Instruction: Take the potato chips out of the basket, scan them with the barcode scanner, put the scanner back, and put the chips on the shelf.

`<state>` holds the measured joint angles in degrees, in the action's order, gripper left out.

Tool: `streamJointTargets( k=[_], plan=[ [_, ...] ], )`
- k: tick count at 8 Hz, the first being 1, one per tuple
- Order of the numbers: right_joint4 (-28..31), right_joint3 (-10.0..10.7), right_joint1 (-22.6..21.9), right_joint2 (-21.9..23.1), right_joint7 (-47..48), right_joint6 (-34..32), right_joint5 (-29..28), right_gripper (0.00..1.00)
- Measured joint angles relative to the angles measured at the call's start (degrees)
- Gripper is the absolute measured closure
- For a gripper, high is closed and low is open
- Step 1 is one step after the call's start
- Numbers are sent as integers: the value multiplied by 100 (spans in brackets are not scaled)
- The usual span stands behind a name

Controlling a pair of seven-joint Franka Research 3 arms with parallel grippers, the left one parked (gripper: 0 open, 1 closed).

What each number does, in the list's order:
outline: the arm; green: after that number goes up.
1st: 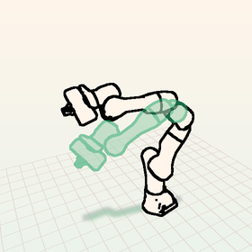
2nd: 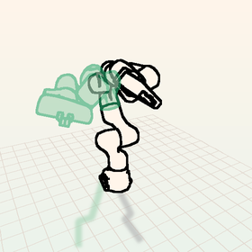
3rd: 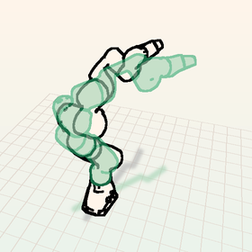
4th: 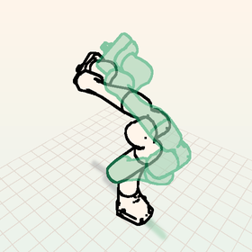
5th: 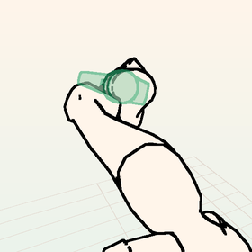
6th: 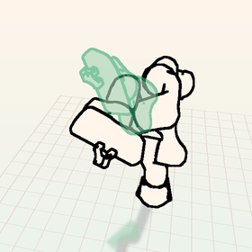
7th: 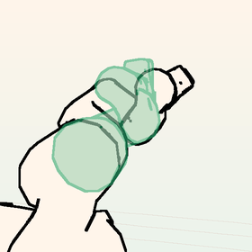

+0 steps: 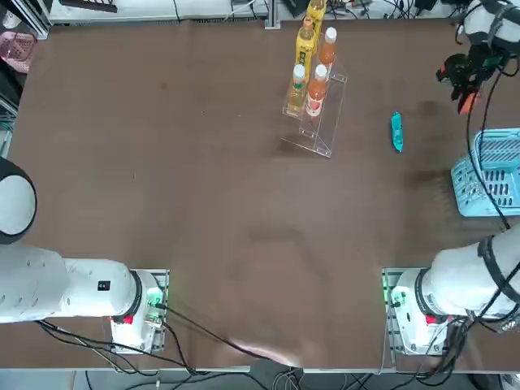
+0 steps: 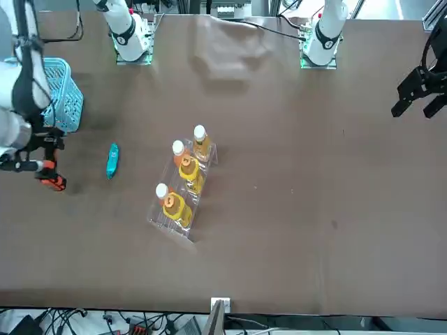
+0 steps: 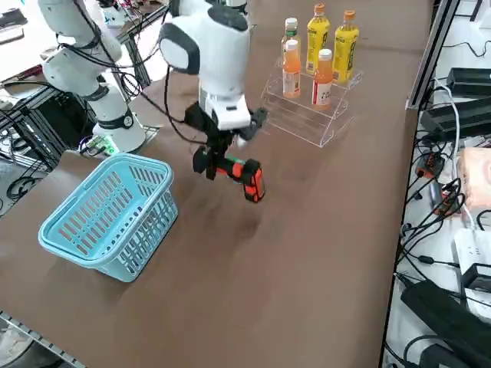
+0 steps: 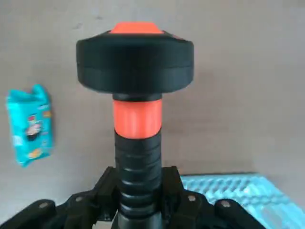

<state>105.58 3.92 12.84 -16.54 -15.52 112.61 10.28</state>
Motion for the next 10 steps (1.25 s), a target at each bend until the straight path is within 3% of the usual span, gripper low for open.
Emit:
streamJointTargets(
  k=[3,5,10],
  plan=[
    [-967,-3,636,-992,-996,35,-1,59],
    [-1160,-7,844,-1438,-1234,413,-1,59],
    [-1198,-12,1048,-1759,-1295,857,-1,59]
  ],
)
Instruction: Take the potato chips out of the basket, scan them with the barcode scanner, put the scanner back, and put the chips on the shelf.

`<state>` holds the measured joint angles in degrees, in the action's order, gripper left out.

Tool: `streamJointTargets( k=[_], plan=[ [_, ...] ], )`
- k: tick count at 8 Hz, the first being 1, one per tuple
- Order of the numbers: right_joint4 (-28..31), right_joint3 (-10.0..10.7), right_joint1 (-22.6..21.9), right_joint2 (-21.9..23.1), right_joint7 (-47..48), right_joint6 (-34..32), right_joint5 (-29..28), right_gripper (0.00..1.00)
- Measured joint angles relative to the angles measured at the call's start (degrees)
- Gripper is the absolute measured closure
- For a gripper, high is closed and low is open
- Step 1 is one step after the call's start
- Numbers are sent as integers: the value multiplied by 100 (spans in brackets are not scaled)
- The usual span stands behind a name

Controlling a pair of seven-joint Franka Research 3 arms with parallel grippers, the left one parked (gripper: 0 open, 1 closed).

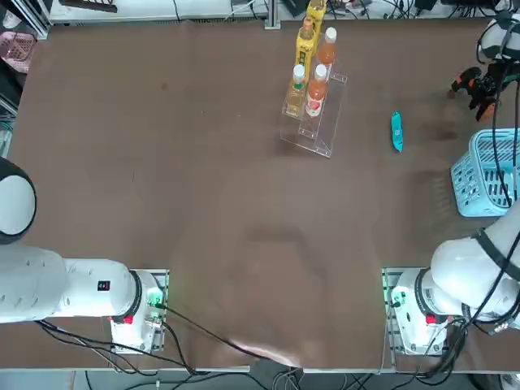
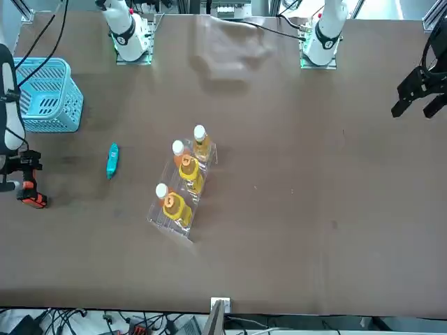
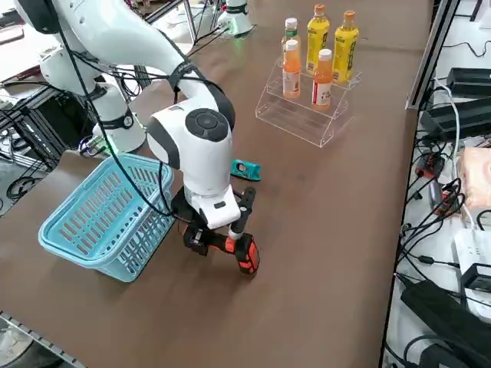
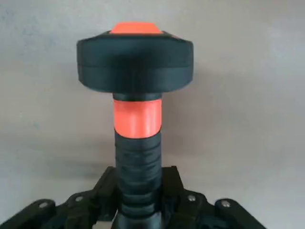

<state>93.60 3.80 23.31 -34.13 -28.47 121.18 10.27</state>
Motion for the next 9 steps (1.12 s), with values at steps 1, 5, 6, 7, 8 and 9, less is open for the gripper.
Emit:
streamJointTargets(
  k=[1,5,6,7,8,9],
  plan=[
    [0,-3,2,-37,0,4,-2,59],
    [0,-5,35,-242,0,168,-2,59],
    [0,-5,43,-258,0,172,-3,59],
    [-1,-6,47,-274,0,173,-4,59],
    [0,-6,54,-305,0,181,-18,59],
    [0,-6,62,-337,0,192,-36,59]
  ],
)
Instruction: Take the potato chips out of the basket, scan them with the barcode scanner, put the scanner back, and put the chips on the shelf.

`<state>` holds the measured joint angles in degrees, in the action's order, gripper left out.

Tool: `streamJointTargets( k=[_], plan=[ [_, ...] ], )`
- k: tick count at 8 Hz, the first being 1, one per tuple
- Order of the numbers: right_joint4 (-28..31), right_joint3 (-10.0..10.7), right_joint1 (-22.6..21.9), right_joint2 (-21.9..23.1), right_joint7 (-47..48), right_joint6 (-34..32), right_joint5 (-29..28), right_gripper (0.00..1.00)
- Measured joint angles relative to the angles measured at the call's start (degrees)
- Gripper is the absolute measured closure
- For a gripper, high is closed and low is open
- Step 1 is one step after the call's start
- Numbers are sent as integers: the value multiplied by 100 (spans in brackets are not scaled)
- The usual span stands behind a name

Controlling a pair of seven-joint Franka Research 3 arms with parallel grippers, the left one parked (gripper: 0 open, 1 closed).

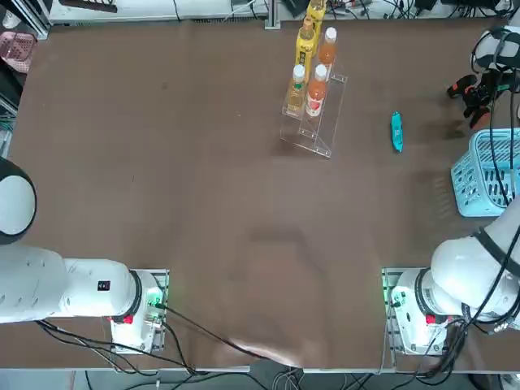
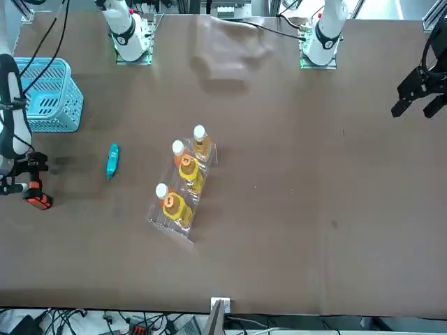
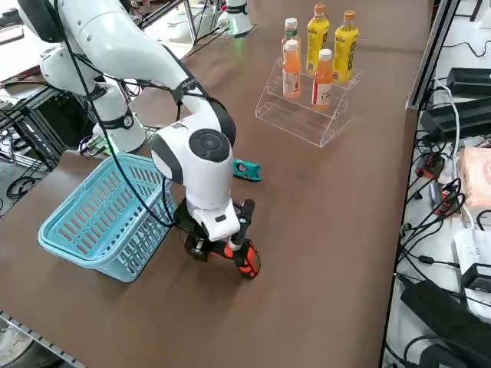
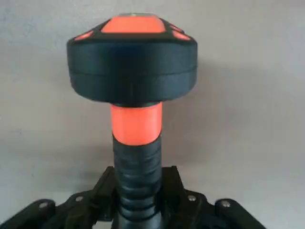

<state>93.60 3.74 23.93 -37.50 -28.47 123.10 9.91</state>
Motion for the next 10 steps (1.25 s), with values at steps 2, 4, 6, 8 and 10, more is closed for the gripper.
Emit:
streamJointTargets(
  k=[2,4,6,8,10],
  plan=[
    [0,0,27,-86,0,67,-27,59],
    [0,-5,47,-120,0,84,-35,59],
    [0,-7,52,-130,0,107,-43,59],
    [0,-7,60,-162,0,132,-69,56],
    [0,-21,60,-200,0,189,-88,49]
  ],
)
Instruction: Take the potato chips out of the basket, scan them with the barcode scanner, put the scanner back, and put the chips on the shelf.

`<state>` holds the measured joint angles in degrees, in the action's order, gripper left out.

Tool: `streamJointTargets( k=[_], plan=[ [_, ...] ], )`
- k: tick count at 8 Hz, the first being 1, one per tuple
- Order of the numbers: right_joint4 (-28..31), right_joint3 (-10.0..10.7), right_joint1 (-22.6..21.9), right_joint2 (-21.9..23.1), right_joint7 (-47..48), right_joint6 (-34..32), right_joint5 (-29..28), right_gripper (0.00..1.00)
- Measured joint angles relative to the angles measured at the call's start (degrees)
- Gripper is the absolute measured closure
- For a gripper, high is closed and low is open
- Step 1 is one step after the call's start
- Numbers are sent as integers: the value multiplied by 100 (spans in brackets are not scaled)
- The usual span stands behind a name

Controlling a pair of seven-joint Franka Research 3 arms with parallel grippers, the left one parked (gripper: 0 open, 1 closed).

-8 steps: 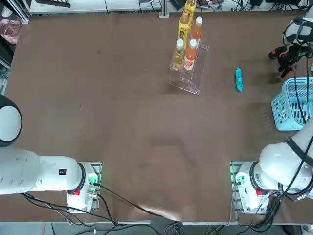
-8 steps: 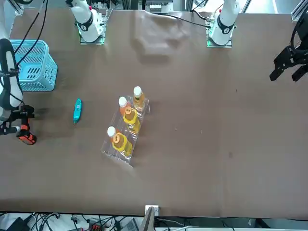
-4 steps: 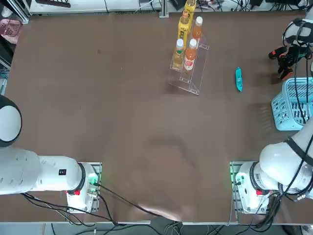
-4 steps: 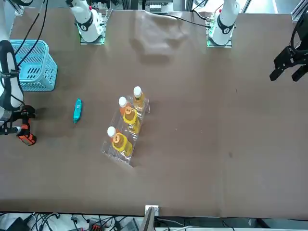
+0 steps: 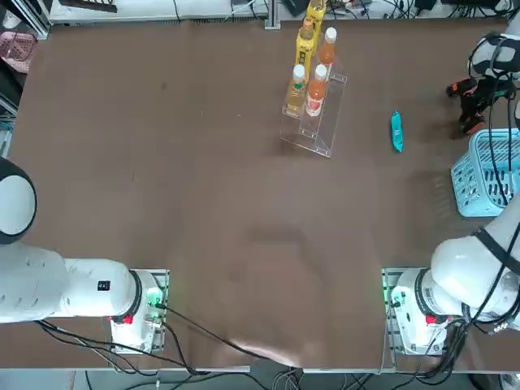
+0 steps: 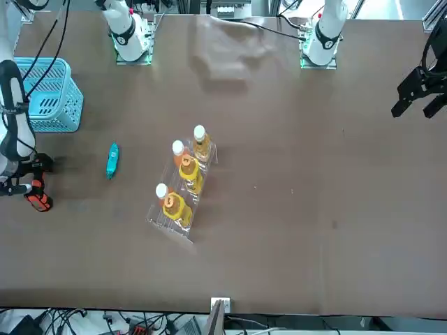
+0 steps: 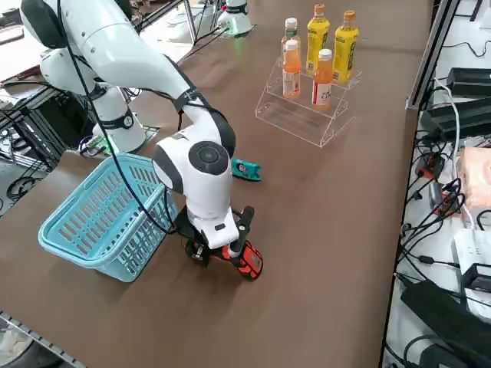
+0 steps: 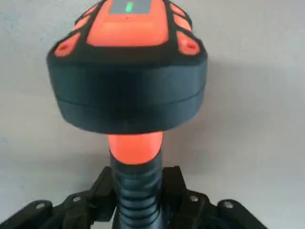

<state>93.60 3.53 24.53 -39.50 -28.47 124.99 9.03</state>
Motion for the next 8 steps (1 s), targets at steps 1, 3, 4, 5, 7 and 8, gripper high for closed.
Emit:
streamJointTargets(
  k=[1,3,4,5,7,8],
  plan=[
    [-1,-1,1,0,0,5,-18,44],
    [-1,-4,1,0,0,8,-70,34],
    [-2,-6,1,0,0,4,-126,15],
    [-9,-21,0,5,0,-2,-142,0],
    [-109,-94,-12,106,0,-214,-154,0],
    [-166,-154,-58,282,43,-529,-190,0]
  ],
)
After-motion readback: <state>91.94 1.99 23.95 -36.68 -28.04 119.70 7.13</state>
